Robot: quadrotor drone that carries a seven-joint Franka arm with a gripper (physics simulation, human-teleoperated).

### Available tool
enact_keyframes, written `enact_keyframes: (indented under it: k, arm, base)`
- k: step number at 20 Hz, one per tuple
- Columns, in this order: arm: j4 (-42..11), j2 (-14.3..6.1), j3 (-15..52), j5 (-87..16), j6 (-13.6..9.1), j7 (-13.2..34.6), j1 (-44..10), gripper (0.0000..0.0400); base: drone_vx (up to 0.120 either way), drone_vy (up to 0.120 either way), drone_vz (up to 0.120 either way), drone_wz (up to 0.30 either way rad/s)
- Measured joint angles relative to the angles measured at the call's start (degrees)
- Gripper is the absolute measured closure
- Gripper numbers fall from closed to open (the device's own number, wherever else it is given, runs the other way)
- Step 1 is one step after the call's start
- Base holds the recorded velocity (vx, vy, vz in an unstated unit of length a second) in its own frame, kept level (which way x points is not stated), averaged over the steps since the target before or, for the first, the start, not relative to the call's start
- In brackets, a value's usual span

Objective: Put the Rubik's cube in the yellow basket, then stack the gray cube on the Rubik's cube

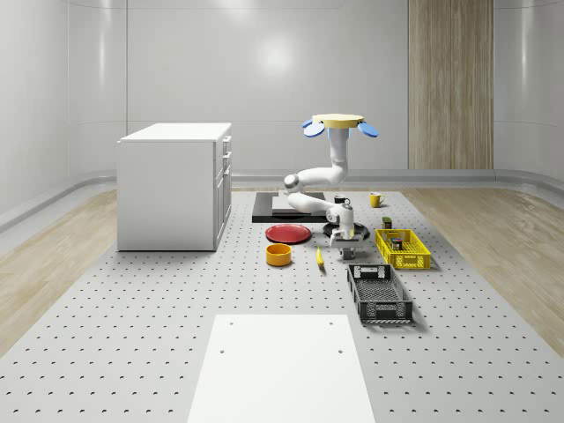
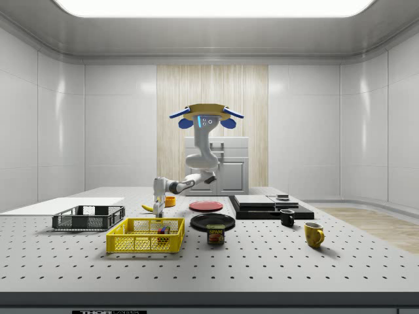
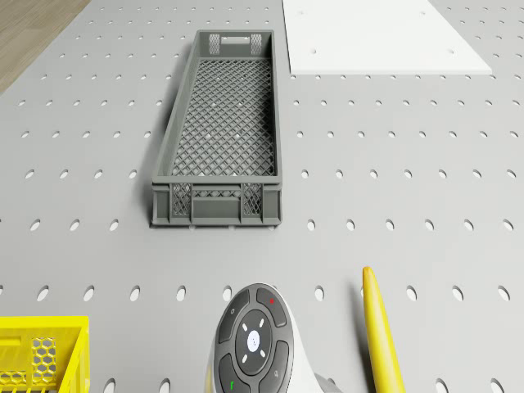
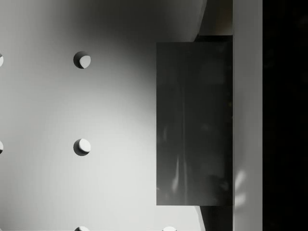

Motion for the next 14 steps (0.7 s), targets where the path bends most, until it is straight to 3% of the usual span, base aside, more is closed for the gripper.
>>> enact_keyframes:
  k: [11, 14]
  arm:
    - [-0.79, 0.42, 0.69, 0.44, -1.13, -0.31, 0.74, 0.0148]
    - [-1.87, 0.34, 2.07, 1.69, -2.17, -0.26, 1.19, 0.0149]
  base:
    - [0.000, 0.000, 0.000, 0.000]
    - [0.000, 0.000, 0.107, 0.000]
